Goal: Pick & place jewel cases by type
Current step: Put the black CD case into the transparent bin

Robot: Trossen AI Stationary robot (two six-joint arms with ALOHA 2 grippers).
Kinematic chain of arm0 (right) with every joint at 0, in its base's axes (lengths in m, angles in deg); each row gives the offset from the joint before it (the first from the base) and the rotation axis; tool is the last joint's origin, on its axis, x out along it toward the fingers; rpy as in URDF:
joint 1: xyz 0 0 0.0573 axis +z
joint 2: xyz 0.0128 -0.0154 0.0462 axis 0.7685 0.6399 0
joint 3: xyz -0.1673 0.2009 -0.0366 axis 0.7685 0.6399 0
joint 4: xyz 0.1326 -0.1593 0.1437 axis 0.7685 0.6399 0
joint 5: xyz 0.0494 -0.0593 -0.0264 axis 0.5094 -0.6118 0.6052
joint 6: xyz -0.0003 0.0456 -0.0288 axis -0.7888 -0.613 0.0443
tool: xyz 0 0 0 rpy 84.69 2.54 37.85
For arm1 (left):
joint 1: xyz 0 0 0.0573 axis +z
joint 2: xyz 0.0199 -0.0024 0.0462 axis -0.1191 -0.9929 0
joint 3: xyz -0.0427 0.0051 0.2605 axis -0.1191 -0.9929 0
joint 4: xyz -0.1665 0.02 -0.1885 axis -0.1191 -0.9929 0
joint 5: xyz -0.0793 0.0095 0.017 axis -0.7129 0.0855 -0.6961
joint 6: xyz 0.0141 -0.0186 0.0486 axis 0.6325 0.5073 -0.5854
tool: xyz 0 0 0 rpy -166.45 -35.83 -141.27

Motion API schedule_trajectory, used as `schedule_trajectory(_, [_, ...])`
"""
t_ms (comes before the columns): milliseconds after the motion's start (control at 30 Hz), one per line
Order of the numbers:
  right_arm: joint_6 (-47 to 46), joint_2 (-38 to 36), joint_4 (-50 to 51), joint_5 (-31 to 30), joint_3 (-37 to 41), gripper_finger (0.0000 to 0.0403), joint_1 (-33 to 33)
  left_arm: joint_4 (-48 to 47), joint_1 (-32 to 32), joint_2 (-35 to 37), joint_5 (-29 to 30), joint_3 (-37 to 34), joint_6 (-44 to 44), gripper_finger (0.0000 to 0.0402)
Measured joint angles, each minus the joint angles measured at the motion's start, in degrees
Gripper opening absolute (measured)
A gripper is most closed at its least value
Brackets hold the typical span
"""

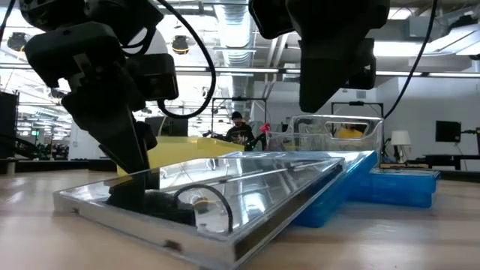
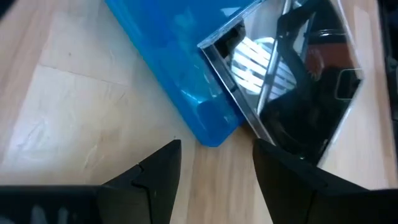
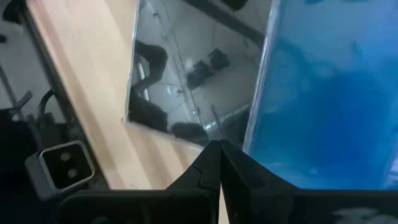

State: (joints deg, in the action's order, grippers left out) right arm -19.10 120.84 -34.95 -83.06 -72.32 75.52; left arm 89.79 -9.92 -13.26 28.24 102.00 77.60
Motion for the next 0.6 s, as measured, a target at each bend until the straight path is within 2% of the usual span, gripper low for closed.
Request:
schedule_trajectory(367, [-2.40,-0.02,-0.17,2.67,0.00,0.0000,2.54,0.77,0.20,0.04,-1.87,0.00,1.71,0.0192])
schedule_trajectory(600, [-3.31,-0.04,-1.08,4.87,0.00,0.0000,3.07,0.84,0.06,0.04,-9.51,0.00,6.14,0.0192])
